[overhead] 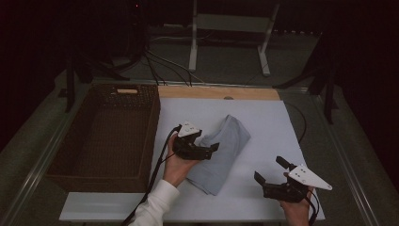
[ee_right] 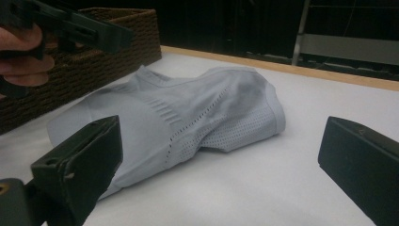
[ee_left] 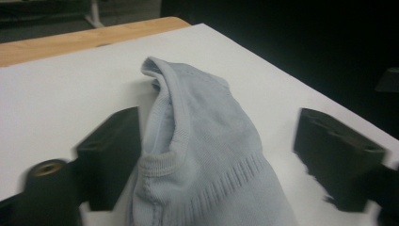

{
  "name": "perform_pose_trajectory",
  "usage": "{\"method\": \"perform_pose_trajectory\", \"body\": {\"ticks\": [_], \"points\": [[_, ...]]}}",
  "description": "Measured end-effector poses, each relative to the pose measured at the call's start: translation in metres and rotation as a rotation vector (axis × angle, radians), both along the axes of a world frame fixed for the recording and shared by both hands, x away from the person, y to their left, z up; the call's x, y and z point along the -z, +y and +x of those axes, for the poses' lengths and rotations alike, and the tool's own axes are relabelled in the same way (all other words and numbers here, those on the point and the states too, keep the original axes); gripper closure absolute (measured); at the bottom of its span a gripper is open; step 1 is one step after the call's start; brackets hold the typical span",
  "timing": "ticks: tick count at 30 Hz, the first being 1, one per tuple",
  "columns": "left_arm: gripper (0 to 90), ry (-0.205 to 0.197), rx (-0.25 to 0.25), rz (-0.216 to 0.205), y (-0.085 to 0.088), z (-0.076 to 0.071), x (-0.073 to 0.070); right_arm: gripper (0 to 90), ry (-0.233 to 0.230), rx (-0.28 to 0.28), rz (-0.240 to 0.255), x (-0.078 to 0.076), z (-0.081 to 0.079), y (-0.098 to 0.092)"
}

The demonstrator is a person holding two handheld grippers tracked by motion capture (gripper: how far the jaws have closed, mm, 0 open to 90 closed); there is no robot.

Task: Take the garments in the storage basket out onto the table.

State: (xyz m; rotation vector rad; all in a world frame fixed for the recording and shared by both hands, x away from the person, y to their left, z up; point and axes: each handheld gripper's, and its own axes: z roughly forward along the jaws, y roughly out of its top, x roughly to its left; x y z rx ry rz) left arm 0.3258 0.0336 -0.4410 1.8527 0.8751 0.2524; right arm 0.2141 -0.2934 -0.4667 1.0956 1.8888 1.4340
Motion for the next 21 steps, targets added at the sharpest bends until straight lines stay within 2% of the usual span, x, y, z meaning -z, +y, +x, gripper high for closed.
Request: {"method": "perform_pose_trajectory", "body": {"ticks": [2, 5, 9, 12, 16, 21], "points": [[7.1, -0.009, 0.003, 0.007, 0.002, -0.001, -0.001, 0.6, 0.0, 0.0, -0.001, 0.0, 0.0, 0.0], [0.1, -0.018, 0.007, 0.003, 0.004, -0.002, -0.004, 0.6, 0.001, 0.0, 0.001, 0.0, 0.0, 0.0], [0.0, -0.04, 0.02, 0.008, 0.007, -0.005, -0.007, 0.6, -0.001, 0.0, 0.001, 0.0, 0.0, 0.001], [0.0, -0.057, 0.036, -0.009, 0.012, -0.008, -0.009, 0.6, 0.0, 0.0, 0.0, 0.0, 0.0, 0.0], [0.0, -0.067, 0.025, -0.026, 0.019, -0.011, -0.011, 0.6, 0.001, 0.0, 0.0, 0.0, 0.0, 0.0], [0.0, -0.078, 0.015, -0.027, 0.028, -0.016, -0.014, 0.6, 0.0, 0.005, 0.002, 0.0, -0.001, -0.001]]}}
